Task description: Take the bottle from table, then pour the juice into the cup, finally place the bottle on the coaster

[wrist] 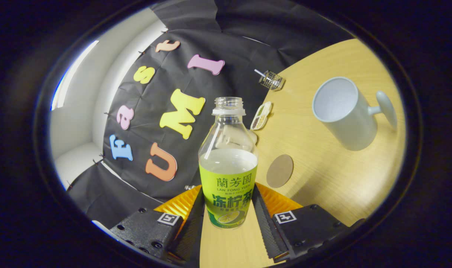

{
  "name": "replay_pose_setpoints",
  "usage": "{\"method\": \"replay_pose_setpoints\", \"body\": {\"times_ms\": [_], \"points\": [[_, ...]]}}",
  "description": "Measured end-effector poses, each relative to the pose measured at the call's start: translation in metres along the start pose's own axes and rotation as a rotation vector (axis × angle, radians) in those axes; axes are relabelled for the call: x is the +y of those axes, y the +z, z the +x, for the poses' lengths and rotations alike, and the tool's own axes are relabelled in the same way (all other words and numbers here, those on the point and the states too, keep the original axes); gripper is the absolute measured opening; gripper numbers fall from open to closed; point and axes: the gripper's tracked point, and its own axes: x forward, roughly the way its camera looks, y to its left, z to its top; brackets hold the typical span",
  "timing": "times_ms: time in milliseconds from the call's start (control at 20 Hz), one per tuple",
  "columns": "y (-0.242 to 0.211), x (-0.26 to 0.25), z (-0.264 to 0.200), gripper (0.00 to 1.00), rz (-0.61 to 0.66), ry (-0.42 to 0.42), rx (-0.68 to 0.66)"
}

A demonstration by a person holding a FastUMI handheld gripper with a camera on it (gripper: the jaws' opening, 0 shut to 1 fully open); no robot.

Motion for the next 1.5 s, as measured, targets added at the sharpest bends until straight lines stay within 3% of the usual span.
{"method": "replay_pose_setpoints", "body": {"times_ms": [300, 700, 1500], "points": [[0.009, 0.003, -0.002, 0.77, 0.187, 0.073, -0.031], [0.02, 0.006, -0.003, 0.77, 0.355, 0.106, -0.061], [0.036, 0.027, -0.005, 0.77, 0.573, 0.162, -0.072]]}}
